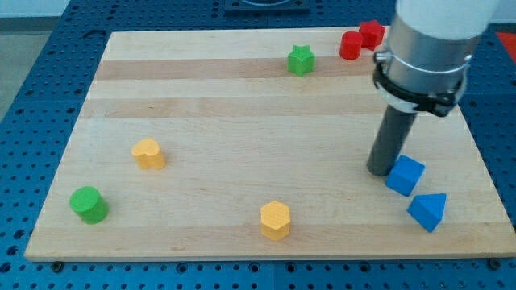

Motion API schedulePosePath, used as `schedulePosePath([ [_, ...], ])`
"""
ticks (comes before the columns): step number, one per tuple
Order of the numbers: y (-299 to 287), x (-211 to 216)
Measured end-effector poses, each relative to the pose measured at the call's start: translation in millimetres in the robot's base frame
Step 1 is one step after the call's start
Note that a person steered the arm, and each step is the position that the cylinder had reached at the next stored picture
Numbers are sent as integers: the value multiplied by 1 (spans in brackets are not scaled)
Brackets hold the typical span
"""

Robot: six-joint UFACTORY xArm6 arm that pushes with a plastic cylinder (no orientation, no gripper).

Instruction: Move the yellow heart above the yellow hexagon

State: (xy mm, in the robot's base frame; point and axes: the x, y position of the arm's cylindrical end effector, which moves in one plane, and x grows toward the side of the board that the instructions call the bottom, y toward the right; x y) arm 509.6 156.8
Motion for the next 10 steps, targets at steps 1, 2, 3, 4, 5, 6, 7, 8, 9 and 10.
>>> schedulePosePath([
  [1, -13, 0],
  [2, -73, -29],
  [3, -156, -63],
  [4, -251, -88],
  [5, -351, -82],
  [6, -397, -58],
  [7, -396, -35],
  [8, -368, -36],
  [9, -334, -36],
  [10, -299, -35],
])
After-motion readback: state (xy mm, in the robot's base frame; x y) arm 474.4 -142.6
